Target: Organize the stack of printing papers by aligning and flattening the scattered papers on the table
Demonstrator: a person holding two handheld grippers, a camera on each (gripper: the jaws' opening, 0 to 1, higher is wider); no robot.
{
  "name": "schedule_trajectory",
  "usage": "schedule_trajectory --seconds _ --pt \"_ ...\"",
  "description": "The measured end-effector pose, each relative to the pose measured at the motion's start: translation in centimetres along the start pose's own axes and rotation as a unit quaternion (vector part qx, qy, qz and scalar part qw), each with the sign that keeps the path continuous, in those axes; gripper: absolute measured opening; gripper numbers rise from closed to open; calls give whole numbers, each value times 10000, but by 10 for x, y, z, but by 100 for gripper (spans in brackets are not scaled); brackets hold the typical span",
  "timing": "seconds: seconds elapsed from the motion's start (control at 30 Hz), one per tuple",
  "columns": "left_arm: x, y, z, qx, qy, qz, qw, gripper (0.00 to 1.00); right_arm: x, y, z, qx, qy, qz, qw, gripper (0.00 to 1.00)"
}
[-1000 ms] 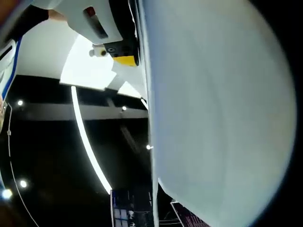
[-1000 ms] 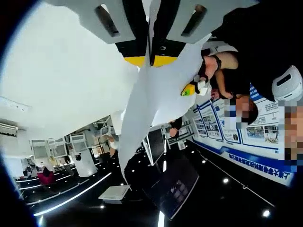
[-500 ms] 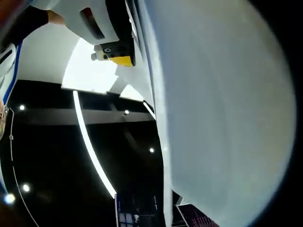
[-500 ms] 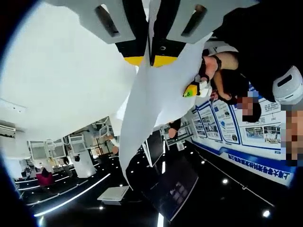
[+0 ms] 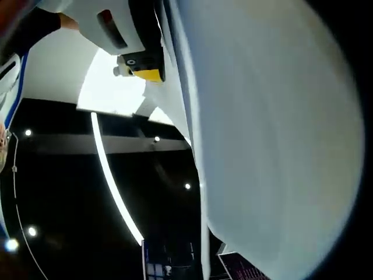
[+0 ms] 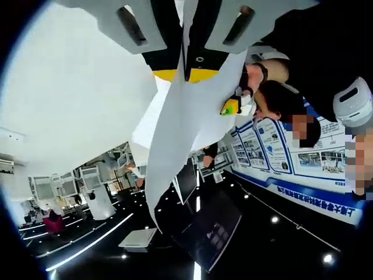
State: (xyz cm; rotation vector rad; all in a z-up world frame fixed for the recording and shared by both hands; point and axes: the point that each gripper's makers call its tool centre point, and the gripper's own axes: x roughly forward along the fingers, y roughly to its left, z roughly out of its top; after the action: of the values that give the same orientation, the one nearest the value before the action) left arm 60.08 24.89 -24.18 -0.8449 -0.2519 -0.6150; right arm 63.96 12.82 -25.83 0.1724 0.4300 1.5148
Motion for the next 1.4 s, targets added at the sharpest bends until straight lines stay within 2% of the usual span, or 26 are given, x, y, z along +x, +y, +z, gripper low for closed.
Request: schedule_trajectory --seconds 0.5,0.87,1.4 --pt "1 -2 -3 -1 16 -15 10000 15 14 2 -1 -33 52 119 9999 0" --pt "1 -1 -2 10 52 -38 10000 17 33 14 -7 -9 57 271 9996 0" --pt "2 -2 -3 41 103 -90 9999 18 45 15 -5 27 51 353 9994 0"
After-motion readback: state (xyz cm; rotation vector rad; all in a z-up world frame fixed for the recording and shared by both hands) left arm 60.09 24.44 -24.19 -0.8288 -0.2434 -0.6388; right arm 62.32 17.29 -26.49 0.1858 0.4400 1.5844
